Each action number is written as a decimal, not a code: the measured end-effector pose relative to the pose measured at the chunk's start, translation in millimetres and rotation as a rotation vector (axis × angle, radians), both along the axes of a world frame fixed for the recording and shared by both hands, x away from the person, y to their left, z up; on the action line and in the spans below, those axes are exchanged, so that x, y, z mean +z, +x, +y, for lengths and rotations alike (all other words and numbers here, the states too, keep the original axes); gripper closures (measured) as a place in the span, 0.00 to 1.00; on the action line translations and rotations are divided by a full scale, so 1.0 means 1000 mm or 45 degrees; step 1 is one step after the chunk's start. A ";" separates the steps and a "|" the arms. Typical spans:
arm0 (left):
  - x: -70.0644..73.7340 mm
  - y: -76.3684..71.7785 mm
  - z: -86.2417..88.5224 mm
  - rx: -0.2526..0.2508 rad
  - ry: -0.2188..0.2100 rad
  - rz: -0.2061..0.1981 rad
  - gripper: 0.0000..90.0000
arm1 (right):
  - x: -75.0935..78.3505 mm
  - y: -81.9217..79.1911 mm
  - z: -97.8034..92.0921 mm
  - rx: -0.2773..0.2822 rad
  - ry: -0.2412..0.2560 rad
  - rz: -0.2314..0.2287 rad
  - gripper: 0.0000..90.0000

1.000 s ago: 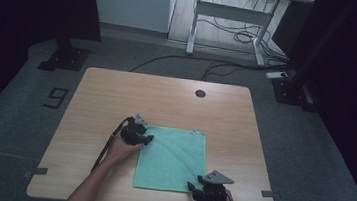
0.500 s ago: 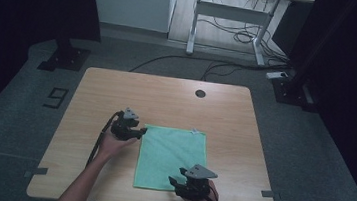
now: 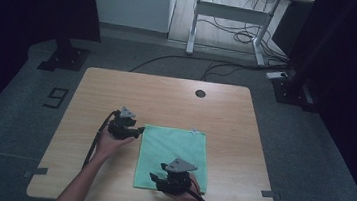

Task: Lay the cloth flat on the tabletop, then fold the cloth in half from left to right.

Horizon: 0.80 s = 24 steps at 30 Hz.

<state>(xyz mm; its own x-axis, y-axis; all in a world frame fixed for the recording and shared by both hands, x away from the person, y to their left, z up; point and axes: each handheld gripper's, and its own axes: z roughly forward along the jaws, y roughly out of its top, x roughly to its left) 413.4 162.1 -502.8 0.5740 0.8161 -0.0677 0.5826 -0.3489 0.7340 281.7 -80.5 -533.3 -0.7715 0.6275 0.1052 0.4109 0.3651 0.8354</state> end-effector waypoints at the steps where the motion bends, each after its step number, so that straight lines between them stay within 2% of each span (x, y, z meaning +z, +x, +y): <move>1: 0.000 0.000 0.000 0.002 0.001 0.001 0.55 | 0.000 0.000 0.003 0.008 -0.001 0.000 0.49; 7: -0.003 0.002 0.003 0.024 0.003 0.013 0.56 | -0.001 0.001 0.018 0.039 -0.017 0.000 0.49; 13: -0.006 0.006 0.003 0.048 -0.023 0.022 0.55 | 0.000 0.001 0.030 0.057 -0.012 -0.008 0.48; 19: -0.015 0.016 -0.003 0.056 -0.006 0.044 0.56 | -0.004 0.003 0.039 0.075 -0.023 0.006 0.49; 24: -0.022 0.026 -0.008 0.062 -0.012 0.064 0.57 | -0.008 0.003 0.044 0.096 -0.032 0.019 0.50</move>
<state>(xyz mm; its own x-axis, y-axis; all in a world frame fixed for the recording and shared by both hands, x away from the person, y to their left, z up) 439.1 153.8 -524.9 0.5291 0.8423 -0.1033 0.6349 -0.3121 0.7068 284.5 -36.6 -541.5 -0.8153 0.5700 0.1019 0.3935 0.4164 0.8196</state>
